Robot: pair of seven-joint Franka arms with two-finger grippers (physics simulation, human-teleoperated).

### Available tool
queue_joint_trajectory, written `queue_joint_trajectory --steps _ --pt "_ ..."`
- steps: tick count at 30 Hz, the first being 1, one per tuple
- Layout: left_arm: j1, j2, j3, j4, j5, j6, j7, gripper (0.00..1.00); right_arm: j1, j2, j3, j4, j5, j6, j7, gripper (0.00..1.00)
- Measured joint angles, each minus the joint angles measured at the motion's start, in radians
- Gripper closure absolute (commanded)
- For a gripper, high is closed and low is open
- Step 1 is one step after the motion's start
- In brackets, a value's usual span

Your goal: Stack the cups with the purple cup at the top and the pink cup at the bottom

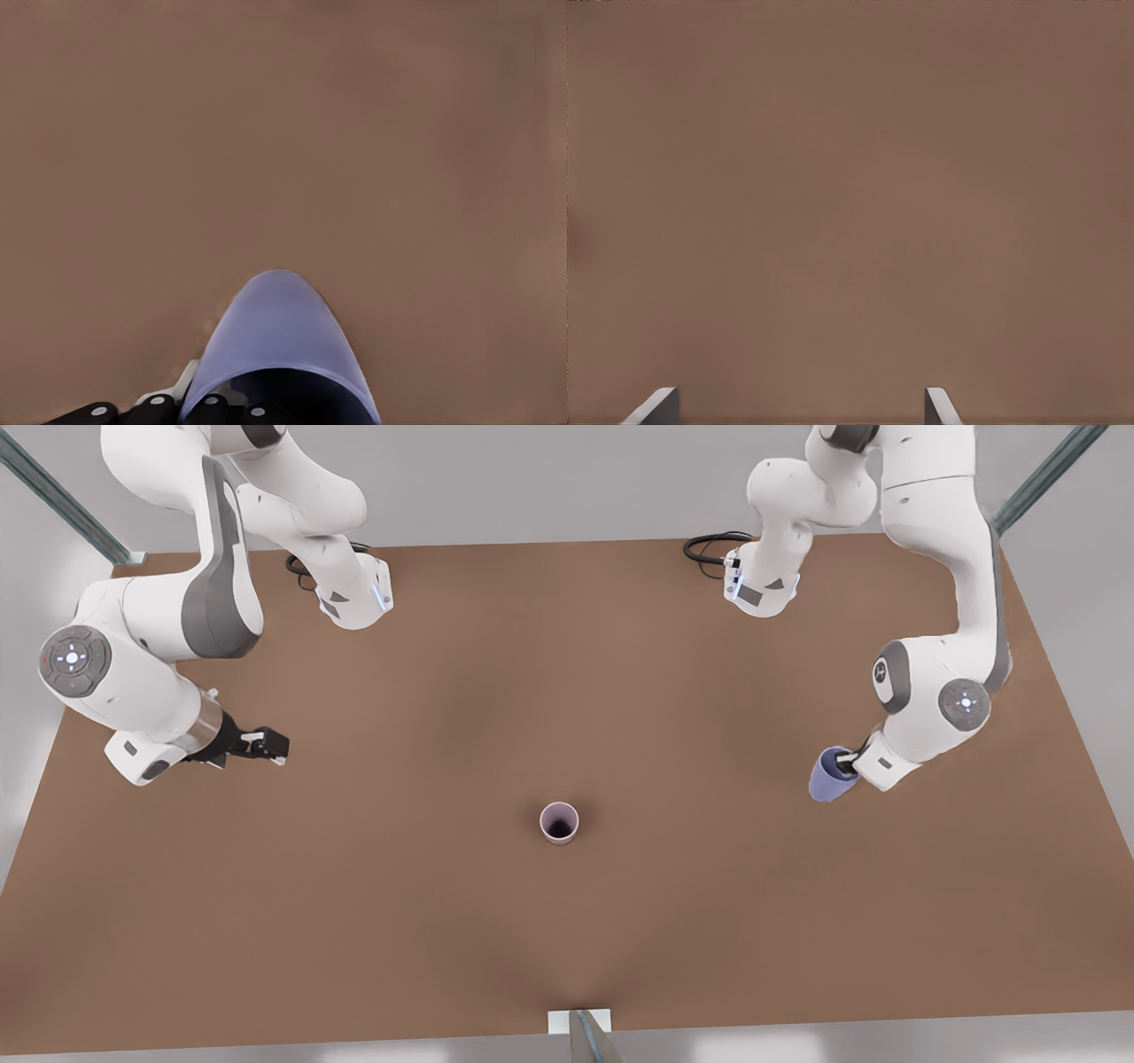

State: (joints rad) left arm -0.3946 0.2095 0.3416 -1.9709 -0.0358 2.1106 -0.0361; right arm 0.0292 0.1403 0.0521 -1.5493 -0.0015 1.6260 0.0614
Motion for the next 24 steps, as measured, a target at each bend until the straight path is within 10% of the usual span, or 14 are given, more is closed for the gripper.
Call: queue_joint_trajectory --steps 5,24 --pt "-0.033 0.177 -0.313 0.404 -0.013 -0.210 -0.634 0.79 0.000 0.001 0.000 0.000 0.000 0.000 0.000 0.00" --pt "-0.240 0.611 -0.403 0.948 -0.063 -0.220 -0.917 0.79 -0.002 0.001 0.000 -0.002 0.000 -0.003 -0.003 0.00"
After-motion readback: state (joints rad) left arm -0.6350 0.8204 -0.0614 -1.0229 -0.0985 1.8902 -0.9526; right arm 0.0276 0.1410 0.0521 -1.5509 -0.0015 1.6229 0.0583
